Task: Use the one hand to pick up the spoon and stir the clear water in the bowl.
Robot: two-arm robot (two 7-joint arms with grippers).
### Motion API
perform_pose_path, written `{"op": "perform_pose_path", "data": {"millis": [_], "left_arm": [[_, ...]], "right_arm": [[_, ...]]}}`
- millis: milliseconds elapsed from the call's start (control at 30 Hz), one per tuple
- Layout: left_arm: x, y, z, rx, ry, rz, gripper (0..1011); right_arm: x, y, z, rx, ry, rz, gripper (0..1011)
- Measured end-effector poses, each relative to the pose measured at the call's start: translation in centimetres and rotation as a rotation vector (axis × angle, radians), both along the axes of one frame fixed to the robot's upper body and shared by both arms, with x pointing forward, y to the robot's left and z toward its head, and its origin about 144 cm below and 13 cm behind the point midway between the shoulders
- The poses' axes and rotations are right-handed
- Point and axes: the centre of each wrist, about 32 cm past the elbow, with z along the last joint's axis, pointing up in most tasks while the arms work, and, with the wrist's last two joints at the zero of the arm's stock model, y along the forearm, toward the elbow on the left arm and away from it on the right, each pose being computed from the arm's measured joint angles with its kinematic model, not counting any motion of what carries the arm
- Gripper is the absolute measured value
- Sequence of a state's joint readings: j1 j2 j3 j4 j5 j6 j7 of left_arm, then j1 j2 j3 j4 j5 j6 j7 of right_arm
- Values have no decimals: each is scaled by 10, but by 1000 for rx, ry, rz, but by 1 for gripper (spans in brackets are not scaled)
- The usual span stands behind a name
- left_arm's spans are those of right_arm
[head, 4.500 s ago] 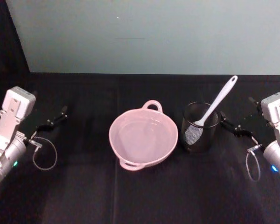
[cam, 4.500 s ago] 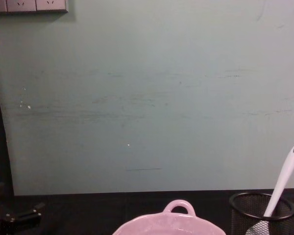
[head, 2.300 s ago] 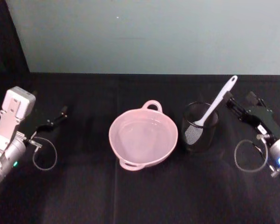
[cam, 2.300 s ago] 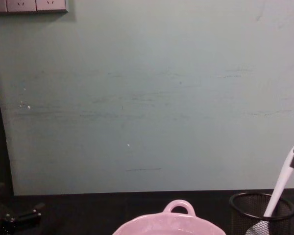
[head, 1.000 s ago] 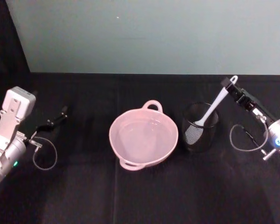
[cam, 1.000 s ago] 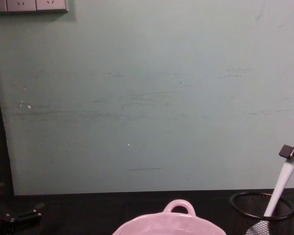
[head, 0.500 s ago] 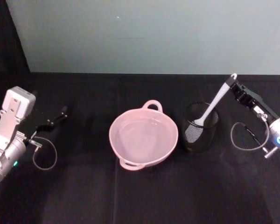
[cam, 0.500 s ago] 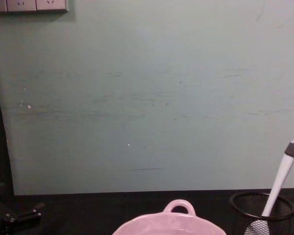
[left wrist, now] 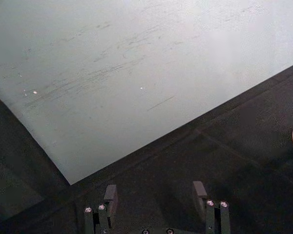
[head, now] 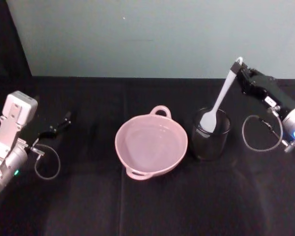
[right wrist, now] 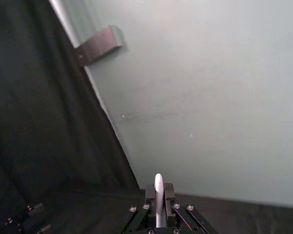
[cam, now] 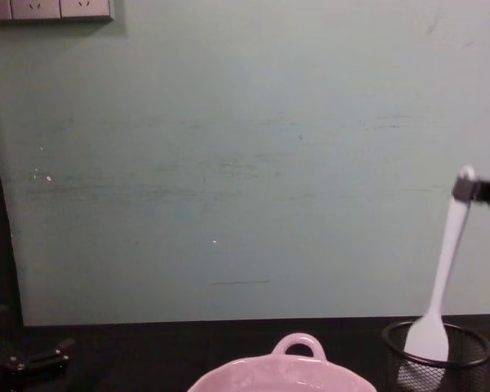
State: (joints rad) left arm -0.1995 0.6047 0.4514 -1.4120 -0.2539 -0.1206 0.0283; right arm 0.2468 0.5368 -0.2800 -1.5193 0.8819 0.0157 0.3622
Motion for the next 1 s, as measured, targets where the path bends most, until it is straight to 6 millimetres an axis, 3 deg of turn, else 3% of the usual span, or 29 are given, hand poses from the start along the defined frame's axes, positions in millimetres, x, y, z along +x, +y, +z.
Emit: {"op": "perform_pose_path", "data": {"millis": [300,467,700,1000], "left_arm": [[0,0,0,0,0,0,1011],[0,0,0,0,0,0,1011],[0,0,0,0,0,0,1011],[0,0,0,0,0,0,1011]], "right_arm": [[-7,7,60,-167,-130,35,109],[-8,8,80,-225,-159,46,109],[-9,9,91,-251,-172,51,109],[-9,9,90,-250,-170,50,109]]}}
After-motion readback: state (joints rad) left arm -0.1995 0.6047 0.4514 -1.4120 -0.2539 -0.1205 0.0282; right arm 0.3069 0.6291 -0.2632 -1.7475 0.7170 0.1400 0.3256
